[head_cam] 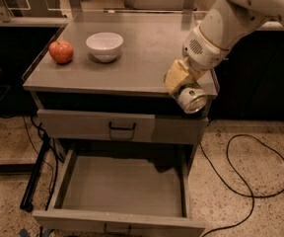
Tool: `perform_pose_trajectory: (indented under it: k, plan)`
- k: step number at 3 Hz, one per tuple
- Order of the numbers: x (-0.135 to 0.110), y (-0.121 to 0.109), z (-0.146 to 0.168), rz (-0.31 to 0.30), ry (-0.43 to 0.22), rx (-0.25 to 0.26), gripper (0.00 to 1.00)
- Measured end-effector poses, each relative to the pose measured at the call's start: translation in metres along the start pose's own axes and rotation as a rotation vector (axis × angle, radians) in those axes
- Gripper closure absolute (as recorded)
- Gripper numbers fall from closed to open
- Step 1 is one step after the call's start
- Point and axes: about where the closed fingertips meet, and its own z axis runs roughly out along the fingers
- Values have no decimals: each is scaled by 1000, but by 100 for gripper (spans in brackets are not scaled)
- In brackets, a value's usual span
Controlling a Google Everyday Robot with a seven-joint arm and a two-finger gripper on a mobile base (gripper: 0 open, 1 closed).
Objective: Place 7up can into middle drawer
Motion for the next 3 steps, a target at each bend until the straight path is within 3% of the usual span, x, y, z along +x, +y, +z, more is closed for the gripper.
perform_pose_trajectory:
  k: [1, 2, 3]
  plan:
    - [10, 5, 5, 6, 15, -19, 100]
    - [11, 28, 7, -33, -7, -24, 100]
    - [23, 64, 21, -46, -22, -64, 100]
